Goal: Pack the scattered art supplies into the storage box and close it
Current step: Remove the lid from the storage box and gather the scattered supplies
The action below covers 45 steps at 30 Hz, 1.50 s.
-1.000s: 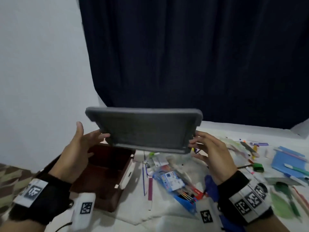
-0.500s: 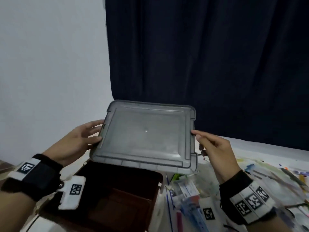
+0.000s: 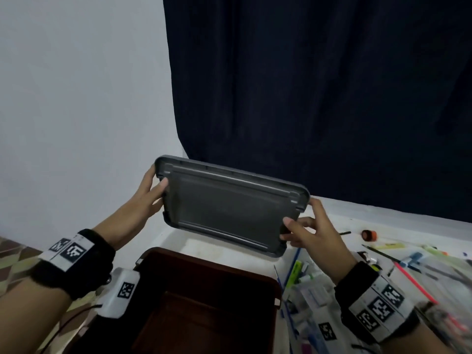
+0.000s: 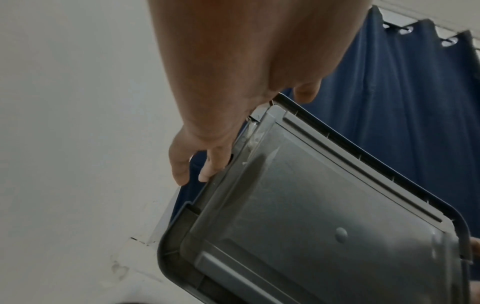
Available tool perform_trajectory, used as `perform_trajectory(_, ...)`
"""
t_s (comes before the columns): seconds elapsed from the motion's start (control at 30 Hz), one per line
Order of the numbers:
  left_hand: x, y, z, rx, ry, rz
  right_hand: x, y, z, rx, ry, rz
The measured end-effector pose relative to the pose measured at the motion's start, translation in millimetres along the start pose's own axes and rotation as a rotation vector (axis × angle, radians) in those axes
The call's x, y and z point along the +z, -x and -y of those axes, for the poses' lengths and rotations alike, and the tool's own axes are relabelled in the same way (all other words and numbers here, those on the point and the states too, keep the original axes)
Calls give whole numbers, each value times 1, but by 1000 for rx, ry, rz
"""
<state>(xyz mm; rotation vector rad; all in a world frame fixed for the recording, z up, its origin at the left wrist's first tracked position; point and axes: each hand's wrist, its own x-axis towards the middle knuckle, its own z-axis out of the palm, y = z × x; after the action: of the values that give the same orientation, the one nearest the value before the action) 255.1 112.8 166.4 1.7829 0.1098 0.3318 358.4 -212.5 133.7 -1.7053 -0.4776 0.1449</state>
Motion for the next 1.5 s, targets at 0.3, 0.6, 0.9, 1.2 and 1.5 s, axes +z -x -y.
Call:
perform_trajectory(0.3, -34, 9, 35, -106, -172, 291, 21, 25, -31, 305, -37, 159)
perform_trajectory(0.6, -51, 23, 43, -225, -349, 434, 16, 59, -37, 358, 100, 93)
perform_trajectory(0.9, -72, 46, 58, -198, -471, 554, 51, 92, -11, 339, 214, 11)
perform_trajectory(1.2, -87, 62, 48, 45, -606, 490, 60, 126, 5, 279, 228, -143)
perform_trajectory(1.5, -14, 117, -9, 324, -300, 425, 31, 204, 22, -113, 365, -393)
